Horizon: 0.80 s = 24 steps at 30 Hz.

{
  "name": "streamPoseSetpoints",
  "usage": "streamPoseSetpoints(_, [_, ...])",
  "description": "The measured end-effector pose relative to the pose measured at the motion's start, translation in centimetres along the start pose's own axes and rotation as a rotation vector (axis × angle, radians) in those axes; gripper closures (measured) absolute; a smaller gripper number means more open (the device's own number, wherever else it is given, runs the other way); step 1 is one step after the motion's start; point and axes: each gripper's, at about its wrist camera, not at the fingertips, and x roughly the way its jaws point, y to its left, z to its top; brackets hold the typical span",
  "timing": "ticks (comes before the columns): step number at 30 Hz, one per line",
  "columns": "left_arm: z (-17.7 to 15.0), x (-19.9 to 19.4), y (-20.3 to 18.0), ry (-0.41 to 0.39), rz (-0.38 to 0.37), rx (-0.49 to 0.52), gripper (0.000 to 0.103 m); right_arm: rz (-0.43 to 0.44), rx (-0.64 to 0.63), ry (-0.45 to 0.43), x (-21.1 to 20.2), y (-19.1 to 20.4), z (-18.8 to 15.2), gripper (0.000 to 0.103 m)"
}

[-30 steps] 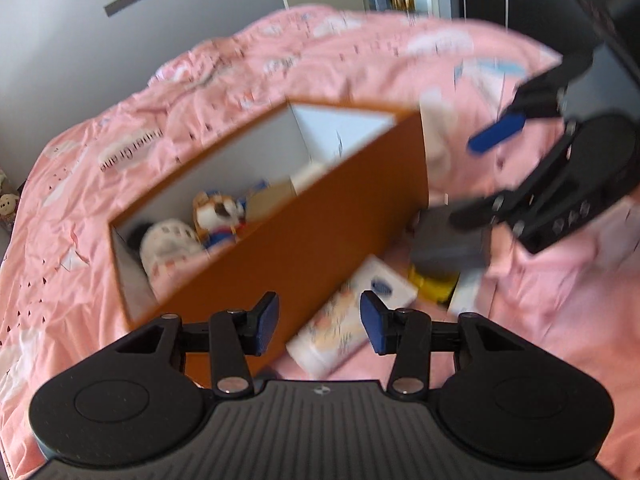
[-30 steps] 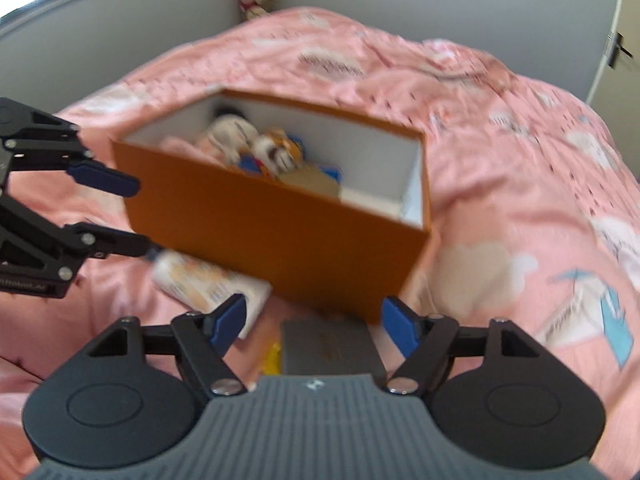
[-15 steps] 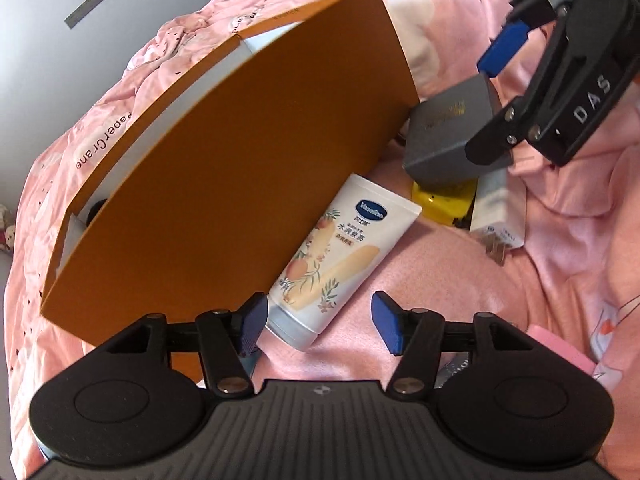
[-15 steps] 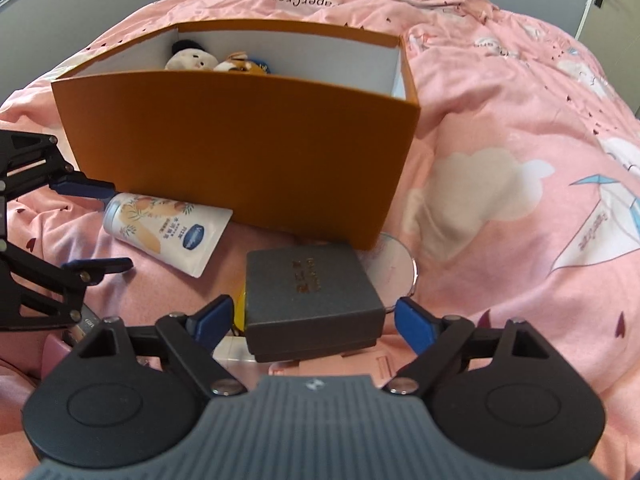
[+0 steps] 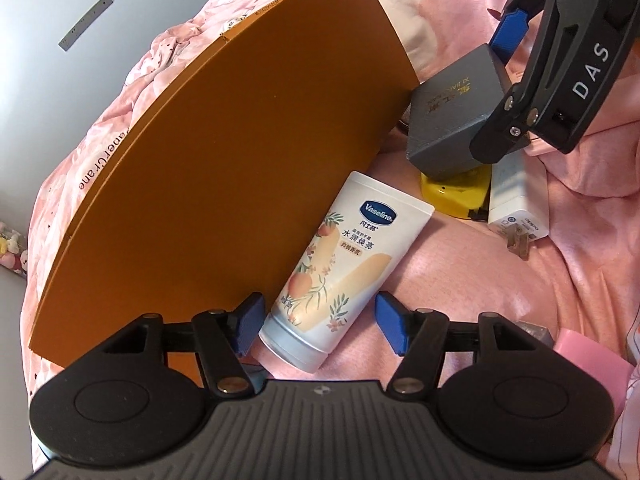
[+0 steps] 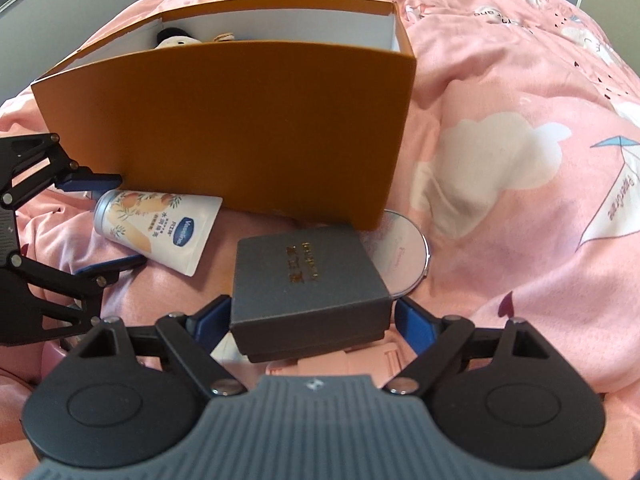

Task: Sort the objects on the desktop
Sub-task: 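Grasp the dark grey gift box with the right tool while the left tool grasps the Vaseline tube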

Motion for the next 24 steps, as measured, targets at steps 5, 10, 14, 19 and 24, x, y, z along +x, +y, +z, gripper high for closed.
streamPoseSetpoints(5, [0.2, 0.1, 0.1, 0.002, -0.004, -0.003, 0.034, 0.016, 0.011, 0.003, 0.3, -0.2, 0.1, 0.015])
streamPoseSetpoints(10, [0.3, 0.0, 0.3, 0.006, -0.018, -0.010, 0.038, 0.019, 0.006, 0.013, 0.6, -0.1, 0.2, 0.022])
streamPoseSetpoints(14, [0.3, -0.2, 0.4, 0.002, -0.024, -0.002, 0.042, 0.020, 0.005, 0.007, 0.4, -0.1, 0.1, 0.022])
streamPoseSetpoints(19, [0.3, -1.1, 0.2, -0.012, -0.043, 0.024, 0.068, 0.018, -0.010, -0.005, 0.0, 0.2, 0.0, 0.023])
streamPoseSetpoints(24, [0.0, -1.6, 0.1, -0.031, -0.030, 0.035, 0.073, 0.007, -0.018, -0.011, -0.4, 0.7, 0.1, 0.023])
